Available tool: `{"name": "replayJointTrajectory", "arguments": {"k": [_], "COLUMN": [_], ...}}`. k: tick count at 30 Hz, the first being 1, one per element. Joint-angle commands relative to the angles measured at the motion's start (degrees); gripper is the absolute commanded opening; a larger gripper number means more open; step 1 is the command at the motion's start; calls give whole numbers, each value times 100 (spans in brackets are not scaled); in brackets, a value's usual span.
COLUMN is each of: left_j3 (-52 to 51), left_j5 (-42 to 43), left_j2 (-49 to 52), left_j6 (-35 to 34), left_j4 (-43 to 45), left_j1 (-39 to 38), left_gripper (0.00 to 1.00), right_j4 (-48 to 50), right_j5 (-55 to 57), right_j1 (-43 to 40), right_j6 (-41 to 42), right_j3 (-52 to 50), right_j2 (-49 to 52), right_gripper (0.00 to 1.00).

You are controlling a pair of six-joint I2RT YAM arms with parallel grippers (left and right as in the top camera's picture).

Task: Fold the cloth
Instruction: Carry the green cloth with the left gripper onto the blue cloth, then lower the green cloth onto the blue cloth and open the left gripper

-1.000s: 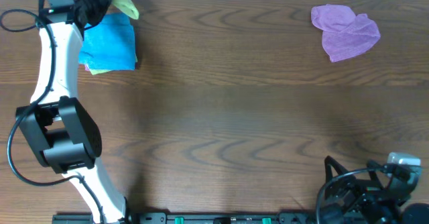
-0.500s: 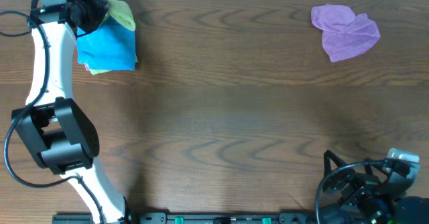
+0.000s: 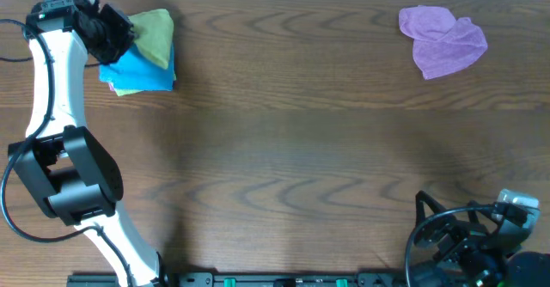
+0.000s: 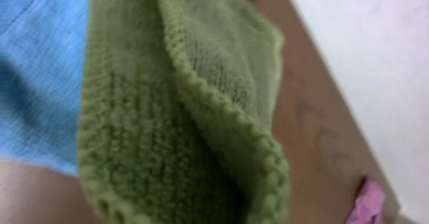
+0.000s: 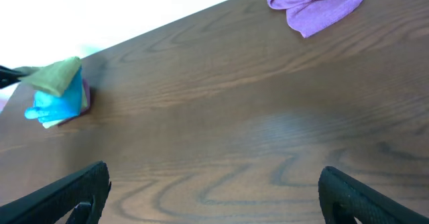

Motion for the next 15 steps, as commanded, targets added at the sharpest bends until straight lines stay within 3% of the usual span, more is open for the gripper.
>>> {"name": "replayJointTrajectory", "arguments": {"k": [1, 15], "left_j3": [136, -55], "left_j5": [-525, -1910], "left_j2": [-31, -24], "left_j6": [461, 767], "left_j4": [-363, -1099], "left_j1": [31, 35], "left_gripper": [6, 6], "right_j4": [33, 79], "right_j5": [59, 57], "right_j1": [-57, -57], "right_j6": [94, 94], "right_j3": [-15, -15], "right_j2": [-22, -22], "right_gripper": [99, 99]}}
